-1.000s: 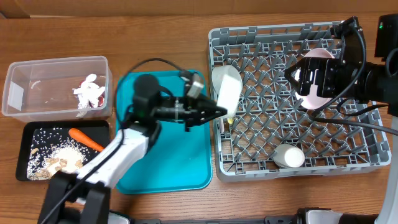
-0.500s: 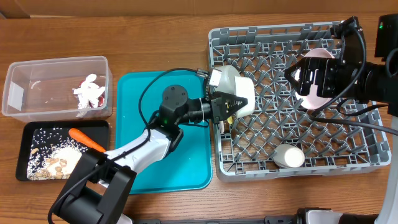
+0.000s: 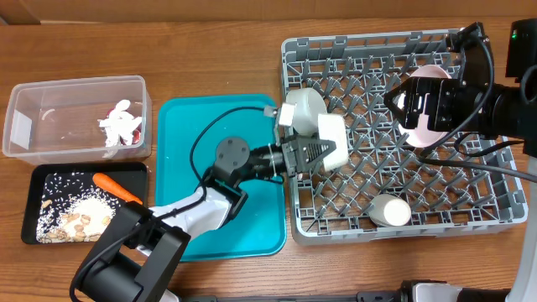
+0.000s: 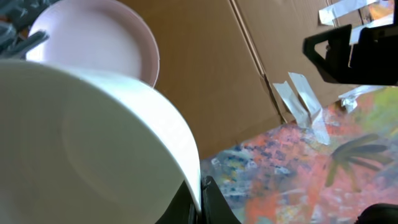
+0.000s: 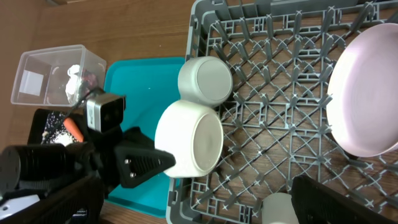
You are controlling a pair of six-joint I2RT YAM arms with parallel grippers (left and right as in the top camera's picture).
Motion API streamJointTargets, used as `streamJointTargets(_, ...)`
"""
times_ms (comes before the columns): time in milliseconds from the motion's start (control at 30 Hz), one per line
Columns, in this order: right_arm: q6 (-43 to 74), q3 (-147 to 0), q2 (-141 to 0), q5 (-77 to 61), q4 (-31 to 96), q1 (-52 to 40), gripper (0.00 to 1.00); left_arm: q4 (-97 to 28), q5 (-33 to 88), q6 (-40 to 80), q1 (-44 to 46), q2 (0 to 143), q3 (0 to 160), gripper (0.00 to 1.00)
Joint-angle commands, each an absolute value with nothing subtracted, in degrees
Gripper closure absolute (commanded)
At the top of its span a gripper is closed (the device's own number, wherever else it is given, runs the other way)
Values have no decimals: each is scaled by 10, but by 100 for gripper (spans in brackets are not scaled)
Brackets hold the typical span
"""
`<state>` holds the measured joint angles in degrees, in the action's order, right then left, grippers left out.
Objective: Sort waste into correct bins and load items into the dishwasher rack
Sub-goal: 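Lower the bowl into the rack beside the first bowl and release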
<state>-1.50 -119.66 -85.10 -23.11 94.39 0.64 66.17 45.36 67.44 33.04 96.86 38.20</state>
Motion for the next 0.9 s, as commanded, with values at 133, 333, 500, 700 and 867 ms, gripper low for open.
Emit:
streamJointTargets(133,-15,-1200,-850,-229,942,4,0,678,455,648,336,976,349,96)
streamJointTargets(333,-15,-1200,-850,-229,942,4,0,677,455,631,336,1005,349,96)
streamJointTargets(500,-15,-1200,-850,-229,942,4,0,748,457,635,342,1049,349,96)
streamJointTargets(700,-15,-1200,-850,-229,942,4,0,788,466,651,343,1083,349,96)
streamJointTargets(867,-15,-1200,-850,-229,942,4,0,789,467,652,343,1084,349,96)
